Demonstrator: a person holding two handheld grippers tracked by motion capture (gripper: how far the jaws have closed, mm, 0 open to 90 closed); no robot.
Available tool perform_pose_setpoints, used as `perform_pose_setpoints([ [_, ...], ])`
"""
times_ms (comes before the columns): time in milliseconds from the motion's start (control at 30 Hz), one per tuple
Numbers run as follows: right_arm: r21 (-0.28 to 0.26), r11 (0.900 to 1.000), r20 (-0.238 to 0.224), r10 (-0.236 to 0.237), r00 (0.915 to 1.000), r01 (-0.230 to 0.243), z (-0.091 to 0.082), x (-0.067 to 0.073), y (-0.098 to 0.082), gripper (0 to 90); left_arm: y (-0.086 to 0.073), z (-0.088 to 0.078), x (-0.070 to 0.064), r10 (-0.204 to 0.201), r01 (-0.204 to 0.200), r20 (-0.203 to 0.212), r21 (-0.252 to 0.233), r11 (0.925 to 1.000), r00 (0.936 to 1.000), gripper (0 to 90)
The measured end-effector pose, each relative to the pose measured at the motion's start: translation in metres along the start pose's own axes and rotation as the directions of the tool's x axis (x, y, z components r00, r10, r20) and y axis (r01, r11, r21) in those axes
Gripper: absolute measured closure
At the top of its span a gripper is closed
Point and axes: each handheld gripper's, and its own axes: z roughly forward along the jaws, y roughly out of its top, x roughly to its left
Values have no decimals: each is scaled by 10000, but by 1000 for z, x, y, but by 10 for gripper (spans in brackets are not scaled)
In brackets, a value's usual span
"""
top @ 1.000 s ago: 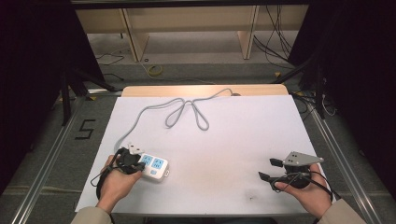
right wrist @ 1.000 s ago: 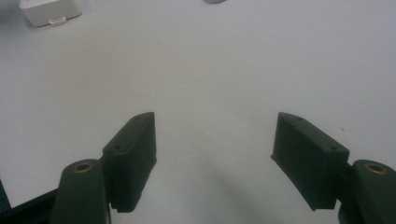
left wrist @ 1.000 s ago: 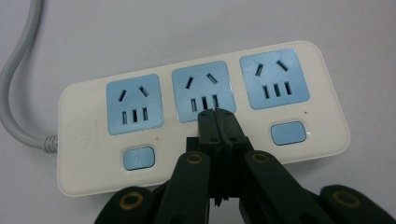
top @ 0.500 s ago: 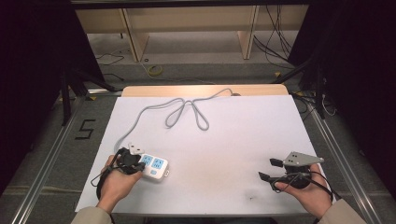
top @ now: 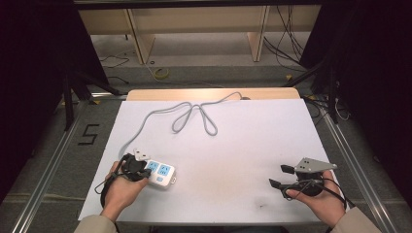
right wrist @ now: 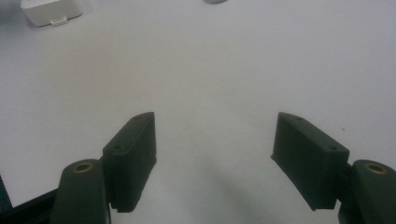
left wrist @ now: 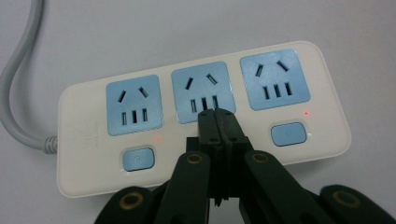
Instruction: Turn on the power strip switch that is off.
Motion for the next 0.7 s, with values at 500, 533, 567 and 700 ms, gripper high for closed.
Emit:
perform_pose_setpoints([
  [500, 7, 10000, -17, 9, 10000, -9, 0, 0, 0, 306, 2, 0, 1, -98, 97, 20, 156, 9998, 10000, 900],
  [533, 8, 10000, -25, 10, 10000, -10, 0, 0, 0, 306, 2, 0, 0, -142, 142, 14, 136, 9998, 9999, 900],
  [567, -1, 10000, -37, 17, 10000, -17, 0, 0, 0, 306, 2, 0, 0, -142, 142, 14, 136, 9998, 9999, 900],
  [700, -10, 10000, -26, 42, 10000, -42, 0, -1, -1, 306, 2, 0, 1, -144, 144, 27, 146, 9998, 9999, 900],
])
